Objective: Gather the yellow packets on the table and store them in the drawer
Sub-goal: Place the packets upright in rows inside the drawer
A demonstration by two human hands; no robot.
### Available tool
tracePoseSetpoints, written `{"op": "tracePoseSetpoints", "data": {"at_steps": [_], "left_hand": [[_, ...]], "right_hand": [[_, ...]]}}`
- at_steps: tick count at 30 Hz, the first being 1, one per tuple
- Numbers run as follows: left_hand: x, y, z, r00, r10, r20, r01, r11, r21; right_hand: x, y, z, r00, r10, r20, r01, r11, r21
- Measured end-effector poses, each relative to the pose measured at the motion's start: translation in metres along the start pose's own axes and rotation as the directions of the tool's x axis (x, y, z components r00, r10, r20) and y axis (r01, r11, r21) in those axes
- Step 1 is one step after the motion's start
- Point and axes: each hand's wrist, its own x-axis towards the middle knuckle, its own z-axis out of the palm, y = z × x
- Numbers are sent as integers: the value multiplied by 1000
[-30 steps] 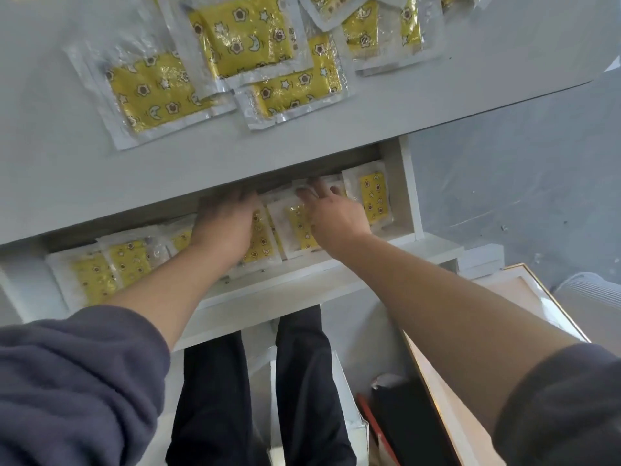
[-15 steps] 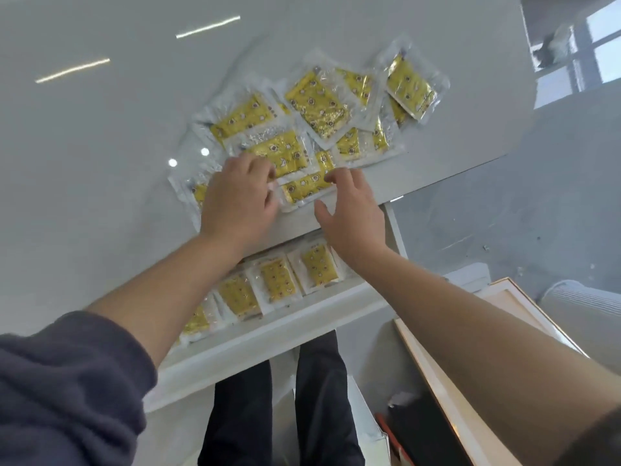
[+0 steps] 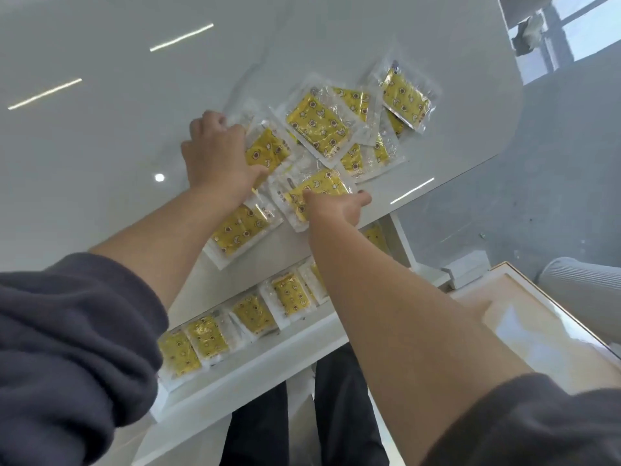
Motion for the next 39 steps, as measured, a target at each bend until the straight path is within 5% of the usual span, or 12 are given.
{"op": "tracePoseSetpoints", "data": {"at_steps": [4,10,14,17,20,23,25,28,35,39], "left_hand": [[12,0,-8,990,-77,115,82,996,-39],[18,1,-14,983,-66,169,86,990,-113],[8,-19,-21,993,-94,75,117,903,-413],[3,-43,-28,985,-172,26,159,829,-536],[0,-63,-35,965,-264,10,207,733,-647],[-2,-77,-37,951,-309,30,245,689,-682],[-5,-84,-36,944,-326,54,269,664,-698],[-12,-92,-29,926,-362,111,316,579,-752],[-23,-103,-9,887,-430,168,332,342,-879],[-20,-98,-11,893,-418,166,321,334,-886]], "right_hand": [[-5,6,-6,999,38,40,-41,995,93],[-3,27,-23,988,-83,131,90,995,-52],[-1,35,-33,902,-329,280,397,886,-240],[-5,33,-30,748,-440,496,654,616,-439],[-16,21,-16,473,-450,758,867,83,-492],[-26,12,9,205,-360,910,809,-461,-365],[-31,11,25,116,-303,946,746,-602,-284],[-44,12,44,76,-265,961,761,-608,-228],[-70,50,70,433,-512,742,799,-164,-579],[-79,61,72,514,-560,649,787,7,-617]]}}
